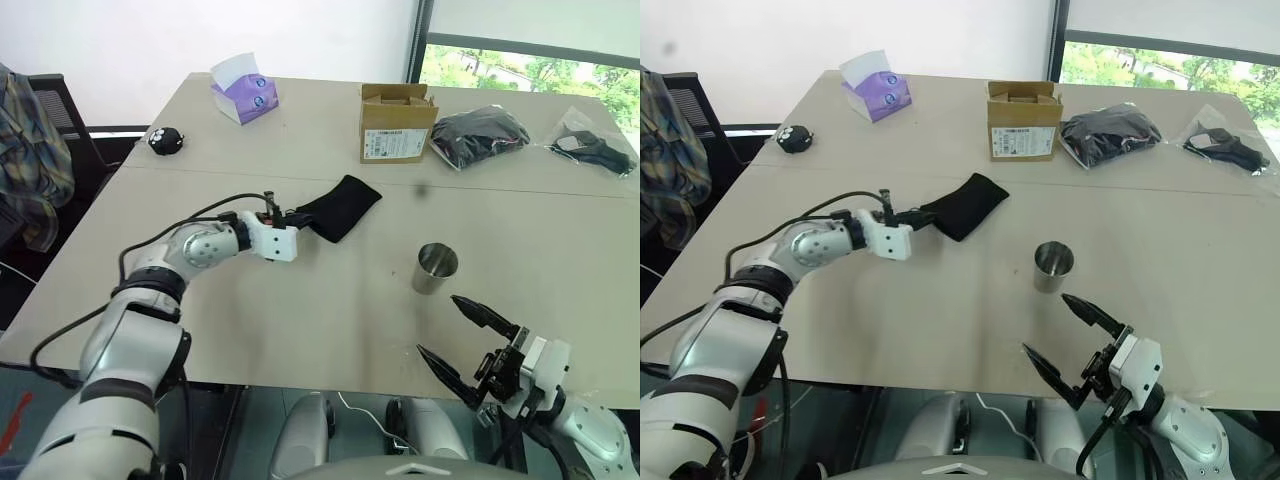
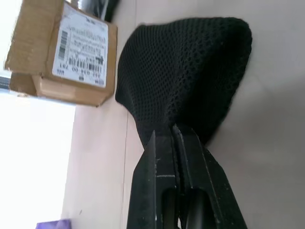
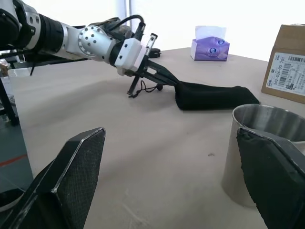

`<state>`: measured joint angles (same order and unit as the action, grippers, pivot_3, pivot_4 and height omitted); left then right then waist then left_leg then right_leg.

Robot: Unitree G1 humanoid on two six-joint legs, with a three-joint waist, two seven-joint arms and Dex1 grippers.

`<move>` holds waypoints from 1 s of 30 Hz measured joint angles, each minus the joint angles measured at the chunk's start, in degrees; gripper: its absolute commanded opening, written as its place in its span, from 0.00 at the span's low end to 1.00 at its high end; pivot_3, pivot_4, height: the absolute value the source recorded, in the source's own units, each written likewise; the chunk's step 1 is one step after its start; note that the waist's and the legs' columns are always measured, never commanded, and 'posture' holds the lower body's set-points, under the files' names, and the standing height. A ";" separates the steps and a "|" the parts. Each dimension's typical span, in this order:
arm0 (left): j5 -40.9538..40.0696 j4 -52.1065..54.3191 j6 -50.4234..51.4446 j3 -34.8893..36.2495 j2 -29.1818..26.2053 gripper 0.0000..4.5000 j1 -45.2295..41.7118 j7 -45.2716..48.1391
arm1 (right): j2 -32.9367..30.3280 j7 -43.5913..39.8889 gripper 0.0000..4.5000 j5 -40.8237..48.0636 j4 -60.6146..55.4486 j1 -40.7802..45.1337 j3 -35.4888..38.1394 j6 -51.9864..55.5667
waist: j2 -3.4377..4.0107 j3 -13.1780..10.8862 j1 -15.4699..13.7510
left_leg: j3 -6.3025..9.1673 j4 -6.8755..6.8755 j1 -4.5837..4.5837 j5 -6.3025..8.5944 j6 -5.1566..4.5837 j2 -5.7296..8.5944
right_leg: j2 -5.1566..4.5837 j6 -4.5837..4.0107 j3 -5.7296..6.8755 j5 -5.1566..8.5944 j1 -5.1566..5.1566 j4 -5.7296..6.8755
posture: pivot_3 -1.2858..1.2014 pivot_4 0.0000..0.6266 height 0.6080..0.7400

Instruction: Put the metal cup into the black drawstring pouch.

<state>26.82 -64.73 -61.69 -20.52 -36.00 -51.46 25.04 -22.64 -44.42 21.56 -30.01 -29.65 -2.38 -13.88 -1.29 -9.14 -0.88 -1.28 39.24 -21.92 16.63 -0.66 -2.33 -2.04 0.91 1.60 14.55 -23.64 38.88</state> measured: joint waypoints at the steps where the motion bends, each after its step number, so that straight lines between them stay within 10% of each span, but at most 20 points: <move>1: -2.45 1.87 0.47 0.18 1.05 0.00 0.48 2.57 | -0.04 0.05 1.00 0.00 0.00 0.14 -0.01 0.06 | 0.00 0.00 0.03 | 0.00 0.00 -0.01 0.00 0.00 0.00 | 0.00 0.00 0.00 0.00 0.00 0.00 | 0.52 0.24 0.81; 13: -23.81 38.58 37.81 1.39 7.64 0.00 12.40 23.67 | -0.89 2.55 1.00 0.11 -0.20 4.55 2.85 0.46 | 0.02 0.00 0.22 | 0.03 0.11 0.06 -0.01 0.01 -0.04 | 0.07 -0.01 -0.12 0.00 0.02 0.11 | 0.52 0.24 0.81; 26: -34.40 63.54 90.37 4.57 10.86 0.00 9.41 26.02 | -21.90 2.87 1.00 -15.76 -7.33 28.94 0.22 24.01 | 0.05 -0.02 0.11 | 0.25 0.10 -0.10 -0.01 0.01 0.02 | 0.08 -0.01 0.00 0.01 -0.01 0.04 | 0.52 0.24 0.81; 30: -37.93 66.73 104.30 6.63 13.28 0.00 4.27 23.74 | -26.43 -0.18 0.62 -20.41 -5.95 29.76 -3.26 24.85 | 0.03 -0.03 0.03 | 0.26 0.12 -0.11 -0.01 0.00 0.07 | 0.05 0.00 0.03 0.01 0.00 0.02 | 0.52 0.24 0.81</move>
<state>-11.11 2.00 42.60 -13.89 -22.72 -47.18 48.78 -49.07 -44.61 1.15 -35.96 0.11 -5.64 10.98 -1.27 -9.17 -0.84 -1.03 39.36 -22.03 16.62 -0.65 -2.26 -1.99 0.91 1.63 14.56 -23.65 38.90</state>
